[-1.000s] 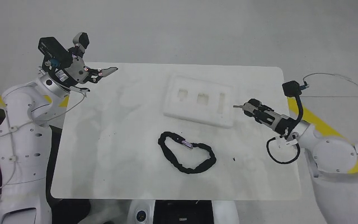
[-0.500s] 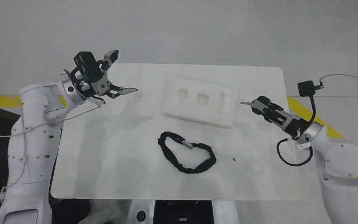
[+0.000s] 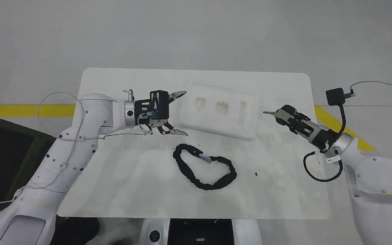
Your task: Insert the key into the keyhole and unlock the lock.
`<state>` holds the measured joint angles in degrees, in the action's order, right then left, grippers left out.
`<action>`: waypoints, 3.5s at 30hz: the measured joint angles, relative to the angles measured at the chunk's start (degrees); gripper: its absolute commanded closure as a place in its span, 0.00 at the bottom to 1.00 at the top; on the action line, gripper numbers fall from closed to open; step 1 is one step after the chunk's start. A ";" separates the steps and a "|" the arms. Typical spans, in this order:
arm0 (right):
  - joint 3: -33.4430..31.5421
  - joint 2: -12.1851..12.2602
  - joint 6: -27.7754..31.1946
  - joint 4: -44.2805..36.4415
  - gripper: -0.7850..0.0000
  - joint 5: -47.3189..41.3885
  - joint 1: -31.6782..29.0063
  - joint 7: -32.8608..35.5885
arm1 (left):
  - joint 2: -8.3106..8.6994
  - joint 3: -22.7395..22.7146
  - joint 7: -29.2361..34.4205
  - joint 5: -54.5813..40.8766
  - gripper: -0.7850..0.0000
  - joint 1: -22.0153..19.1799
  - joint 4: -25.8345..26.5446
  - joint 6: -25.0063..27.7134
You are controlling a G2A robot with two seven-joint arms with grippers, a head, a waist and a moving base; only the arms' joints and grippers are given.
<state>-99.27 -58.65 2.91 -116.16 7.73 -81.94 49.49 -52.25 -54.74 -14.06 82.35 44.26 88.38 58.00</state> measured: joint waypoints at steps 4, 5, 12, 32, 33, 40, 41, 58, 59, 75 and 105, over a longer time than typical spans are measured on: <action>0.00 0.00 0.00 0.00 1.00 0.00 0.00 0.00 | 1.46 6.06 -1.76 2.20 0.00 -2.19 -1.09 0.00; 0.00 0.00 0.00 0.00 1.00 0.00 0.00 0.00 | 1.78 7.35 -2.08 2.87 0.00 -2.71 -1.30 0.00; 0.00 0.00 0.00 0.00 1.00 0.00 0.00 0.00 | 3.68 16.51 -4.88 6.04 0.00 -6.54 -2.17 0.00; 0.00 0.00 0.00 0.00 1.00 0.00 0.00 0.00 | 4.50 20.52 -6.79 6.50 0.00 -8.39 -2.42 -0.12; 0.00 0.00 0.00 0.00 1.00 0.00 0.00 0.00 | 4.47 20.65 -6.24 6.65 0.00 -8.08 -2.24 -0.25; 0.00 0.00 0.00 0.00 1.00 0.00 0.00 0.00 | 3.27 26.48 -3.25 7.98 0.00 -8.74 -0.80 0.01; 0.00 0.00 0.00 0.00 1.00 0.00 0.00 0.00 | 2.99 27.58 -2.98 8.15 0.00 -9.41 -0.92 0.01; 0.00 0.00 0.00 0.00 1.00 0.00 0.00 0.00 | -4.09 36.11 7.16 0.20 0.00 -17.11 -8.48 0.00; 0.00 0.00 0.00 0.00 1.00 0.00 0.00 0.00 | -4.42 36.19 7.54 -0.19 0.05 -17.12 -8.96 0.00; 0.00 0.00 0.00 0.00 1.00 0.00 0.00 0.00 | -6.58 35.84 -1.63 7.32 0.11 -15.17 -13.45 -3.96; 0.00 0.00 0.00 0.00 1.00 0.00 0.00 0.00 | -7.98 35.71 -27.60 18.53 0.35 -13.35 -23.83 -5.47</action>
<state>-99.27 -58.65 2.91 -116.16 7.73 -81.94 49.49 -60.23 -19.02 -41.66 100.88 30.90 64.54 52.54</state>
